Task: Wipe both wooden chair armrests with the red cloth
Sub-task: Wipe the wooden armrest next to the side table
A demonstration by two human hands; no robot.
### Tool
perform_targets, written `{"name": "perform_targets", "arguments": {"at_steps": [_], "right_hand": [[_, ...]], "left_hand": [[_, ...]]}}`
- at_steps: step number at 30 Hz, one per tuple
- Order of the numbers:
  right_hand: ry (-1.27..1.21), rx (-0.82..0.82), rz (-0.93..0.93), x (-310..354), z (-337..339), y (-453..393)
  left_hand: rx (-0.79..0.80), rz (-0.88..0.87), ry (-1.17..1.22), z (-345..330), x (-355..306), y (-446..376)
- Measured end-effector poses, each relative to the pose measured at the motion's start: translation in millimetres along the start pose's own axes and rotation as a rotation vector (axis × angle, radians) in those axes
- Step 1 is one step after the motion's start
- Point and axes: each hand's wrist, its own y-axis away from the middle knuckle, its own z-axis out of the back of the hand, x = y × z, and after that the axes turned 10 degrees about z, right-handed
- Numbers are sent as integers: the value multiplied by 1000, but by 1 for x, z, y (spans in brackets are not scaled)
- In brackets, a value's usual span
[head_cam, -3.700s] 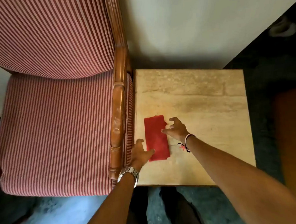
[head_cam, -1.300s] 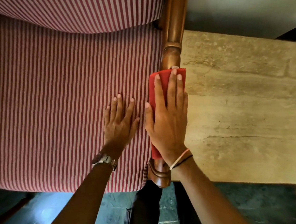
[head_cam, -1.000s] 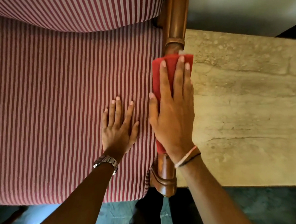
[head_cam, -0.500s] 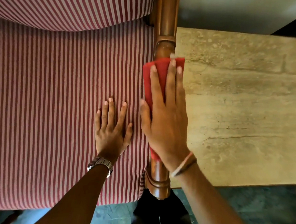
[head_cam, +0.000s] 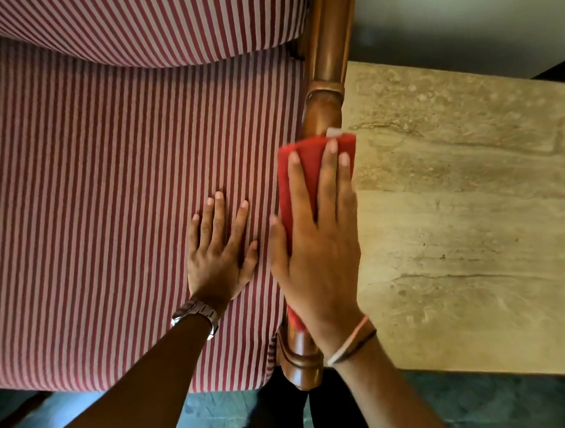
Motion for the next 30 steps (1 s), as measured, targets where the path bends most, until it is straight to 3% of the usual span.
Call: {"name": "perform_targets", "arguments": {"at_steps": [9,16,23,30], "right_hand": [[40,-8,51,-12,5,-56],[11,58,-31,4,6,8],[56,30,-18,-9,13,-66],[72,68,-3,7,8,12]], "left_hand": [[37,14,-5,9,-2,-2],[60,19,-4,18,-5,-2],[48,18,35,17,-4,-3],[45,21,58,9,-1,-1]]}}
